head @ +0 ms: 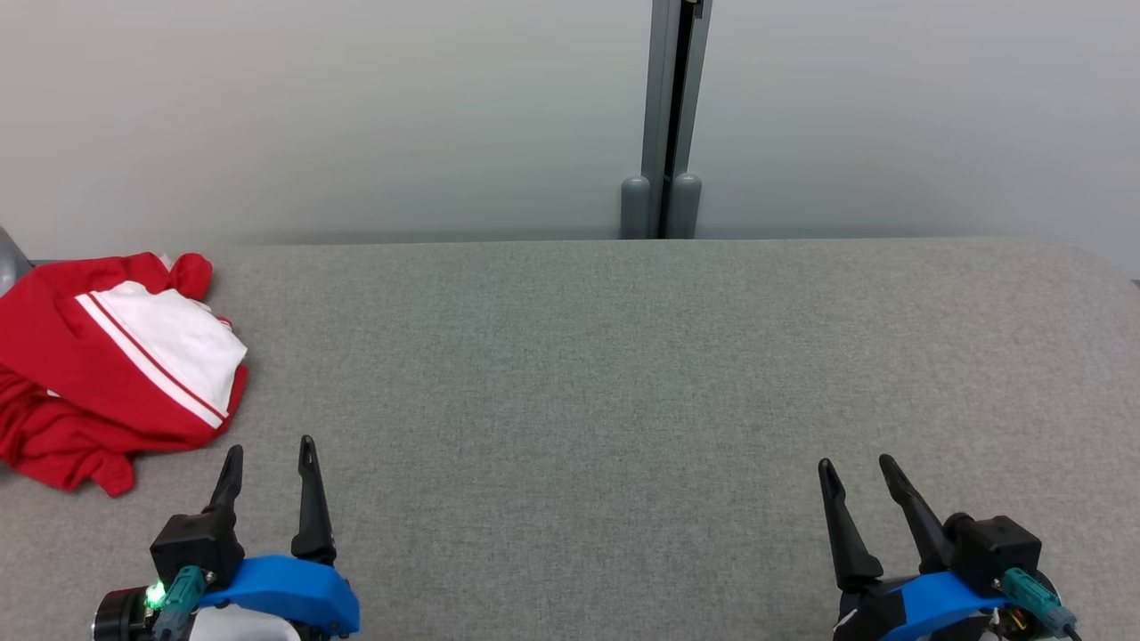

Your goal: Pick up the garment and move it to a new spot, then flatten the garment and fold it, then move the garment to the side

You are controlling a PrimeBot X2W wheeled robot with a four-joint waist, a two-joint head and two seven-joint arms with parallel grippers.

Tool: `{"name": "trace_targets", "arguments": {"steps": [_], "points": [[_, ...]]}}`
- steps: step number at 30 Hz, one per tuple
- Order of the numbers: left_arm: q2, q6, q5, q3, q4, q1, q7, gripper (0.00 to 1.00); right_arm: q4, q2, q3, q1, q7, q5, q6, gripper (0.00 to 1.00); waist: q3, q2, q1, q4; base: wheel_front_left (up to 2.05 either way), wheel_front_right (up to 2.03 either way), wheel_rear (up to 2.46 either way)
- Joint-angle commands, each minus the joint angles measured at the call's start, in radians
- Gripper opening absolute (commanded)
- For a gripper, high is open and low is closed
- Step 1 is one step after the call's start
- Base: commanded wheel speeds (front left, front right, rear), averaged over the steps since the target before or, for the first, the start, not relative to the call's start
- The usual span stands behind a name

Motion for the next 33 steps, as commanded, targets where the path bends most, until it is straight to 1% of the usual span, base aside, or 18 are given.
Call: {"name": "trace_targets", "arguments": {"steps": [1,12,23,27,33], "points": [[0.002,0.007,0.013,-0.005,-0.01,0.013,0.005,1.0,0.005,-0.008,-0.002,-0.01,-0.01,-0.018,0.003,1.0,0.001,0.0,0.0,0.001,0.0,0.0,0.0],[0.008,0.019,-0.009,-0.004,-0.04,0.029,0.023,1.0,0.02,-0.007,-0.009,-0.016,-0.009,-0.019,0.003,1.0,0.003,0.0,0.0,-0.002,0.0,0.0,0.0],[0.015,0.029,-0.02,-0.006,-0.029,0.022,0.013,1.0,0.027,-0.007,-0.013,-0.017,-0.009,-0.017,0.003,1.0,0.004,0.0,0.0,0.005,0.0,0.0,0.0],[0.02,0.035,-0.018,-0.004,-0.025,0.018,0.01,1.0,0.028,-0.007,-0.013,-0.014,-0.009,-0.013,0.003,1.0,0.005,0.0,0.0,0.019,0.0,0.0,0.0],[0.034,0.046,-0.014,0.001,-0.044,0.009,0.005,1.0,0.018,-0.007,-0.006,-0.018,-0.008,-0.001,0.003,1.0,0.014,0.0,0.0,0.085,0.0,0.0,0.0]]}}
